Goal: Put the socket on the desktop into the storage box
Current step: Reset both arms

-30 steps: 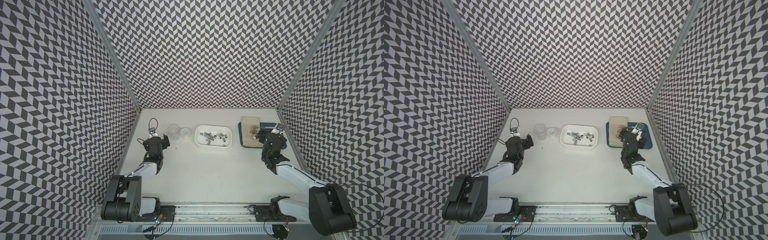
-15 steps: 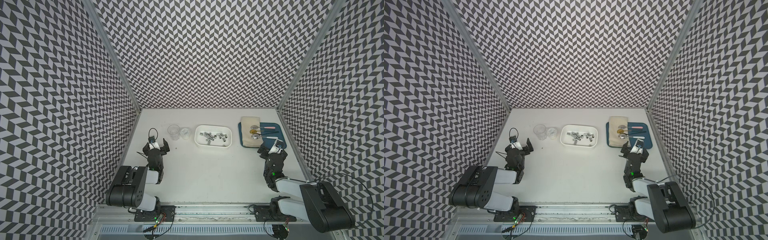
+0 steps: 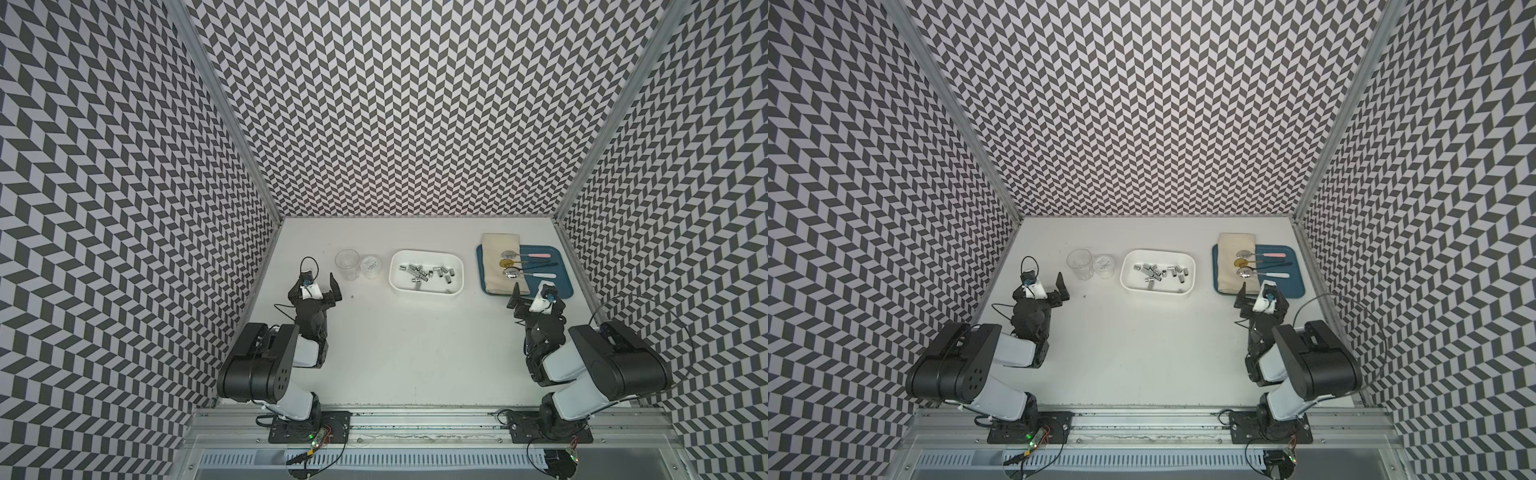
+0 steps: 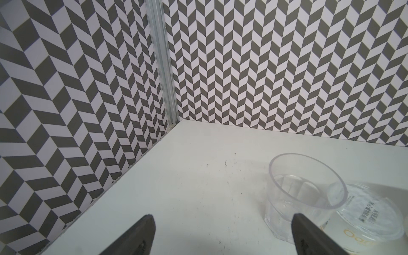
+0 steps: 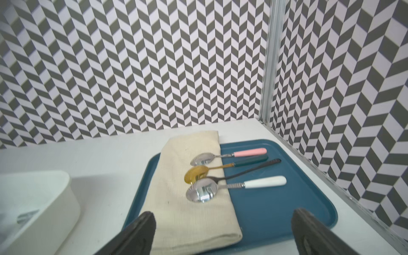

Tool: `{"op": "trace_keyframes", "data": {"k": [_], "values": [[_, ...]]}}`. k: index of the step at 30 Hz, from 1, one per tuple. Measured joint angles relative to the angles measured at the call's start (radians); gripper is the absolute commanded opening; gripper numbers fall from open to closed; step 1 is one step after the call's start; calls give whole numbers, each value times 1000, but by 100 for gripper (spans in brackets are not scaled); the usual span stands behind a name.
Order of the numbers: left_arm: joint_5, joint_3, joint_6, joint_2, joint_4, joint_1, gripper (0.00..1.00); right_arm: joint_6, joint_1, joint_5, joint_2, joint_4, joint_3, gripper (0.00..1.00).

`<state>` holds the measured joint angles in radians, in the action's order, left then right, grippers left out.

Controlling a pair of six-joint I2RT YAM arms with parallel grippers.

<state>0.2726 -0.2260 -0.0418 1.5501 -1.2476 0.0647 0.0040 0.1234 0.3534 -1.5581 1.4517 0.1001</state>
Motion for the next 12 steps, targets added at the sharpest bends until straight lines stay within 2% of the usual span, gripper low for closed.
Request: {"op": "trace_keyframes", "data": {"k": [4, 12], "values": [[0, -1, 0, 0, 0, 0, 100, 0, -4, -11, 6, -59, 101, 100], [-25, -25, -2, 0, 15, -16, 99, -9, -4, -33, -7, -63, 84, 100]]}}
